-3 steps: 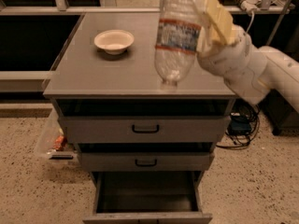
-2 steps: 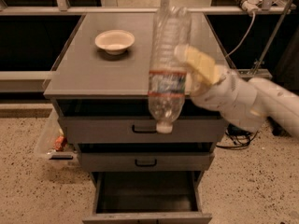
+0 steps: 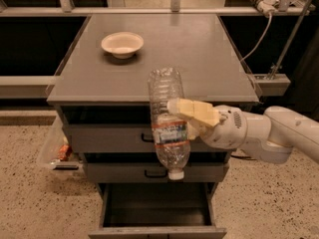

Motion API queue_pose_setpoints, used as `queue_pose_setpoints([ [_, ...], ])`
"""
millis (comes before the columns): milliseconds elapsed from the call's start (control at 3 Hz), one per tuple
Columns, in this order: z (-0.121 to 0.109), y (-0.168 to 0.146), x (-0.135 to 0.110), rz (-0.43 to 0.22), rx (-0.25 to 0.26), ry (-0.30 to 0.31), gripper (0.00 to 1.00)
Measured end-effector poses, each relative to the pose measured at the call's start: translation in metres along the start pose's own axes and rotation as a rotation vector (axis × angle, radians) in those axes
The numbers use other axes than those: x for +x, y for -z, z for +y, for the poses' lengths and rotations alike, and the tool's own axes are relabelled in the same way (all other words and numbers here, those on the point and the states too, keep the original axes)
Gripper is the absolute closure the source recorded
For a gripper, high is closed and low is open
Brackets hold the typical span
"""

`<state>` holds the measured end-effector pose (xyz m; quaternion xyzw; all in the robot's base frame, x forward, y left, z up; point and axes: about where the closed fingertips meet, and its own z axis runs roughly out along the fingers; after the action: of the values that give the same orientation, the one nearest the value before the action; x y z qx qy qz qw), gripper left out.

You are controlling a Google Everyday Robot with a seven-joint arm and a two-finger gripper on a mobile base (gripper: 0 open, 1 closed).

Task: Place water bottle into bottom drawer

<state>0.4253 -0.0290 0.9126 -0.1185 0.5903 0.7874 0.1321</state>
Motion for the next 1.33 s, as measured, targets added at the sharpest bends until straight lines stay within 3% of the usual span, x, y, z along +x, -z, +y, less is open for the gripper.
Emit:
queue_pose_setpoints([
  [667,-0.029,0.019,0.008,0.129,0.384,0.014,1.0],
  [1000,-0.041,0.031,0.014,0.196,0.545,-0.005,1.0],
  [1333,-0.044,0.033,0.017,0.208,0.561,-0.006,1.0],
])
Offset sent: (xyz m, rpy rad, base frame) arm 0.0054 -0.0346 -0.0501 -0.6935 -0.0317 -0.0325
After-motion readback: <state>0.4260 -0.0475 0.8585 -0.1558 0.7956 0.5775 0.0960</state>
